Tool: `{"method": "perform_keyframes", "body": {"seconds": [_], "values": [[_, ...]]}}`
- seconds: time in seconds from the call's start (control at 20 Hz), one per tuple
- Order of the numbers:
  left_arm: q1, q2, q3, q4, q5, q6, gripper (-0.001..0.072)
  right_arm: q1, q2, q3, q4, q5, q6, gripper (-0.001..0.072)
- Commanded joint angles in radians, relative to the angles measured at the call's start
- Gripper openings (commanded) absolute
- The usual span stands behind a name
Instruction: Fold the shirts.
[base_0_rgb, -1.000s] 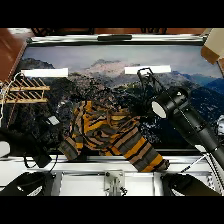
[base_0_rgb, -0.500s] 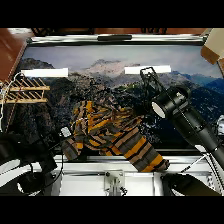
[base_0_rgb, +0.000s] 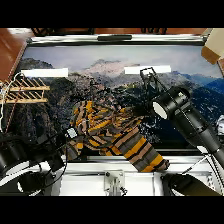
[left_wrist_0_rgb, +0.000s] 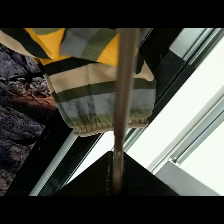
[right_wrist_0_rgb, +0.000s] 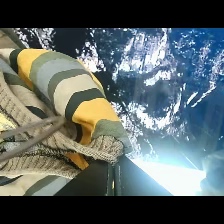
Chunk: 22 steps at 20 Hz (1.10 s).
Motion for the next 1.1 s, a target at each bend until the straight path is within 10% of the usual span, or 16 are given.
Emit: {"method": "perform_keyframes", "body": {"seconds": [0.0, 1.05], "values": [[-0.005, 0.013, -0.003, 0.043, -0.049, 0.004, 0.0046, 0.0, 0.008, 0.001, -0.016, 0.003, 0.0, 0.0057], [-0.177, 0.024, 0.049, 0.019, -0.064, -0.072, 0.0046, 0.0, 0.008, 0.001, 0.009, 0.011, 0.008, 0.0057]]}}
